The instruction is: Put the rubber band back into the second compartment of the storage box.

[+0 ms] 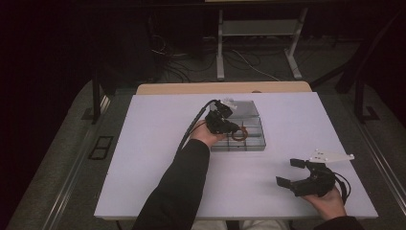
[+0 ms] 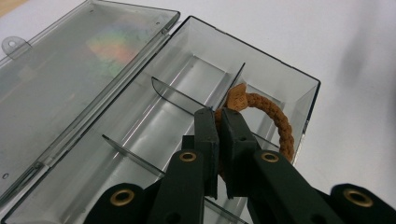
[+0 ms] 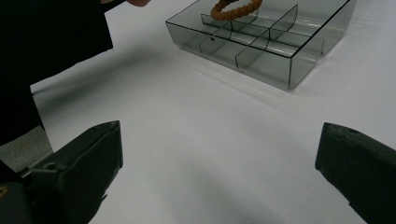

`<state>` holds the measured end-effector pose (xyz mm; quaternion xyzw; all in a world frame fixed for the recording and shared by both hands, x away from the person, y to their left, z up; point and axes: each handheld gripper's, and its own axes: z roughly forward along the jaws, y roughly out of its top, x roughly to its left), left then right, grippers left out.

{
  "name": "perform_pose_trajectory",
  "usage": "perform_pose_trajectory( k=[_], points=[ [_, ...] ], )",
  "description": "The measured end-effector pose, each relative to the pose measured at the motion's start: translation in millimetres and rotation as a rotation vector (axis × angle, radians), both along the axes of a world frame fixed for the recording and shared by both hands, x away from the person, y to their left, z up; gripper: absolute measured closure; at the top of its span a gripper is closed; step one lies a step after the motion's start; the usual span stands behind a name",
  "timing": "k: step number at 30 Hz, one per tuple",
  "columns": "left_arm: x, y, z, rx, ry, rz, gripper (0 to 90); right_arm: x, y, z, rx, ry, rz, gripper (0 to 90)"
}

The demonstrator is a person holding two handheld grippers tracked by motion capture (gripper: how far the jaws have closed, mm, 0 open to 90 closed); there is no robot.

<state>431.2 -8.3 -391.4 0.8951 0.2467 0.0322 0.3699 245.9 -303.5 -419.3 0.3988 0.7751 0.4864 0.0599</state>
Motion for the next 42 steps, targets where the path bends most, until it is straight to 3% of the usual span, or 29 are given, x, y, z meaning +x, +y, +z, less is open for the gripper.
perform_pose_trajectory(
  k=[23,26,28,32,42],
  points=[
    [0.1,-1.8,-16.6,0.026,0.032,-0.004,83.2,-0.1,-0.3,-0.2,-0.001,-0.002,0.0,0.0],
    [-1.3,-2.1,-16.4,0.015,0.048,0.013,74.2,-0.1,-0.4,-0.2,-0.001,-0.002,0.0,0.0],
    [0.6,0.4,-13.4,0.024,0.046,-0.015,69.9,0.0,-0.4,-0.4,-0.001,-0.002,0.0,0.0],
    [-1.1,3.2,-9.0,-0.003,0.057,-0.002,61.6,0.0,-0.4,-0.3,-0.002,-0.002,-0.001,0.0],
    [-6.6,15.2,6.5,-0.031,0.031,-0.022,41.2,-0.3,-0.4,-0.3,-0.001,-0.002,-0.003,0.0]
  ],
)
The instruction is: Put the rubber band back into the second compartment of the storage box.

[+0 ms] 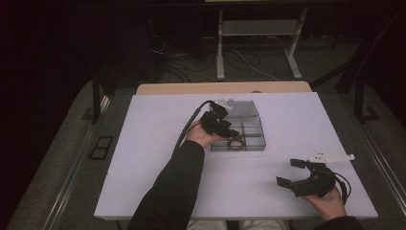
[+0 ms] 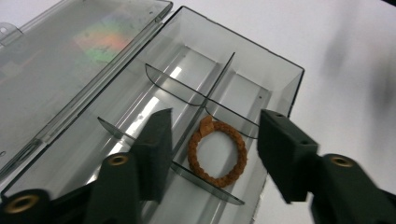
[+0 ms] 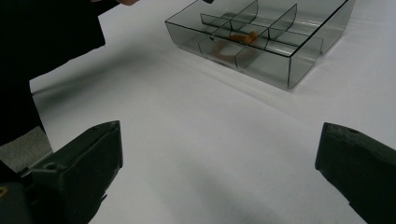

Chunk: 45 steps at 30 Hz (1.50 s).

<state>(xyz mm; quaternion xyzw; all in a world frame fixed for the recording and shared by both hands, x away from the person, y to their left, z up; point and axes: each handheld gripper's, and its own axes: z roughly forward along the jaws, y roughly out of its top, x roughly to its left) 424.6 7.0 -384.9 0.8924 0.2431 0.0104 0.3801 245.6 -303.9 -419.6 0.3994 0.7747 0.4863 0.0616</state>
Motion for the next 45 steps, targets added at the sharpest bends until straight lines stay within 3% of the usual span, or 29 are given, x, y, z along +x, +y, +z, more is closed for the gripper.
perform_pose_trajectory(
  k=[12,17,28,45],
  points=[
    [-12.6,14.0,14.9,-0.064,0.012,-0.016,19.1,-0.7,0.8,0.1,-0.001,0.004,0.0,0.0],
    [-18.6,20.6,19.5,-0.085,0.016,0.017,0.0,-0.9,0.9,-0.2,-0.002,0.001,0.001,0.0],
    [-34.1,38.1,27.1,-0.102,-0.018,0.022,0.0,-0.8,1.3,-0.5,-0.004,0.004,0.0,0.0],
    [-59.9,77.6,25.6,-0.123,-0.046,0.068,0.0,-0.8,1.8,-0.7,-0.008,0.002,0.001,0.0]
  ],
)
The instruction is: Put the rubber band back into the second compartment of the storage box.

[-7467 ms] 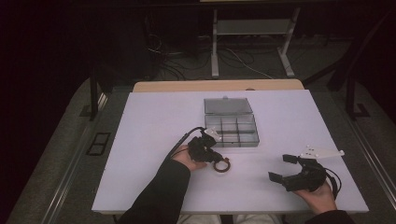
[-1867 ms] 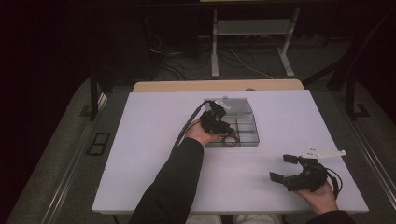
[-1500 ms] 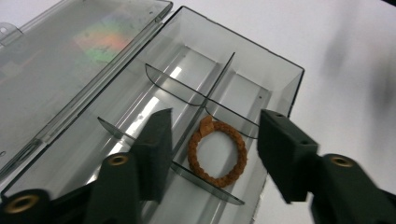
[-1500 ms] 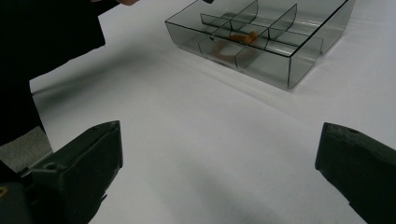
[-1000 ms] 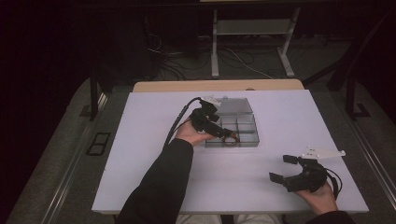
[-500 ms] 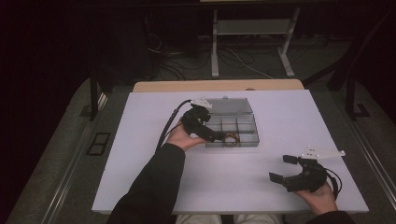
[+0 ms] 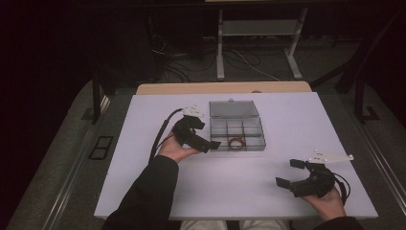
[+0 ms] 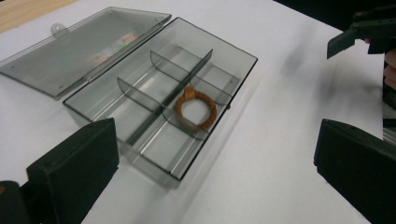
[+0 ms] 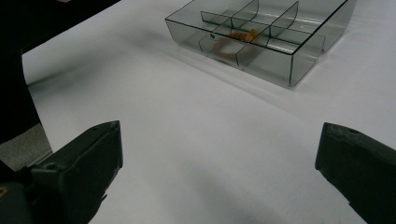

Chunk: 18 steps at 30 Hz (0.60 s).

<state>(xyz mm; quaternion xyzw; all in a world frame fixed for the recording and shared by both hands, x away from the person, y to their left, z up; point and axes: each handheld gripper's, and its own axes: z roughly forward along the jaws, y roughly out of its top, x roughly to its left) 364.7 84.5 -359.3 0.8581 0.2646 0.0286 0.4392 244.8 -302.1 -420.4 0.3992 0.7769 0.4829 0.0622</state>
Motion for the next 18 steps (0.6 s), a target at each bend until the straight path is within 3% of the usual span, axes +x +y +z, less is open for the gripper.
perform_pose_trajectory(
  k=[18],
  points=[
    [-43.5,42.6,-14.2,-0.037,-0.009,0.073,0.0,-0.5,1.1,-0.3,0.001,0.003,-0.004,0.0]
  ],
)
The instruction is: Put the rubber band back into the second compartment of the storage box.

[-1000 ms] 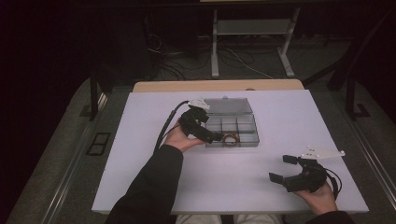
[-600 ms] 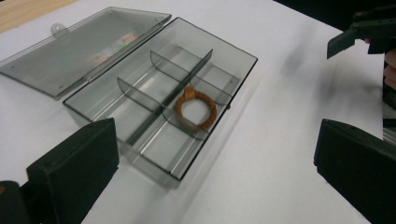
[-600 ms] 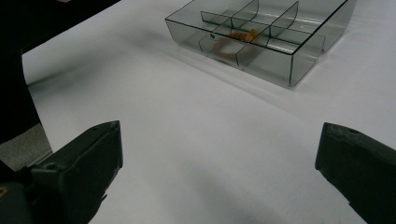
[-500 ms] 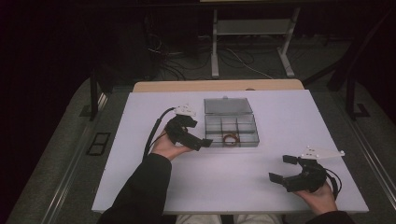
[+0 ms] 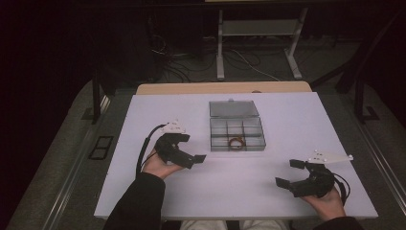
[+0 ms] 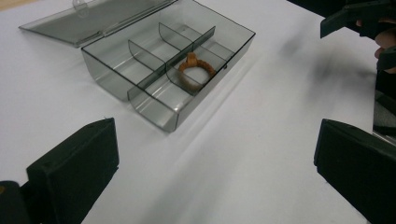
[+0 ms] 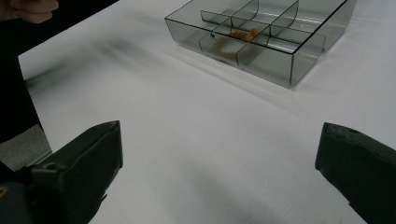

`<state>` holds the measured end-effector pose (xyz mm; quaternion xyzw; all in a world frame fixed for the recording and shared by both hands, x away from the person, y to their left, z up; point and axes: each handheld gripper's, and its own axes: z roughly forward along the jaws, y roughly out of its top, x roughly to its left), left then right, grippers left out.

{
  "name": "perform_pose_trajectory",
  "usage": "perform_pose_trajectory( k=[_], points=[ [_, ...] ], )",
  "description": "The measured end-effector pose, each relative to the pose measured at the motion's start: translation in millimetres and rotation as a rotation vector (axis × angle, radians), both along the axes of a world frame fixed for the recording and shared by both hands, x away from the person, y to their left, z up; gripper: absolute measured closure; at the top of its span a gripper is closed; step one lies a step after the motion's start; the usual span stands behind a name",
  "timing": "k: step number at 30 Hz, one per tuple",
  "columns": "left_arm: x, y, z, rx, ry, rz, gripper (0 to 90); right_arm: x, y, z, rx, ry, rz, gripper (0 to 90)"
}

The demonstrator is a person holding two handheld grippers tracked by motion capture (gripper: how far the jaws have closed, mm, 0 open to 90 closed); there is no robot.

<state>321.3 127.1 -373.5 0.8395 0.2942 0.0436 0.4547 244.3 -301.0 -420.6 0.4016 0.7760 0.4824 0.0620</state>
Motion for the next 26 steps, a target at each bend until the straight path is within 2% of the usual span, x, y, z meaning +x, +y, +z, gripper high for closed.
perform_pose_trajectory(
  k=[16,22,26],
  points=[
    [-39.8,32.2,-22.5,-0.014,-0.017,0.078,0.0,0.1,0.8,-0.7,-0.001,-0.005,0.002,0.0],
    [-52.0,42.9,-31.2,-0.056,-0.019,0.103,0.0,0.1,1.0,-0.7,-0.003,-0.006,0.003,0.0],
    [-56.0,48.0,-39.2,-0.065,-0.014,0.116,0.0,0.0,1.7,-0.9,-0.004,0.001,0.005,0.0]
  ],
)
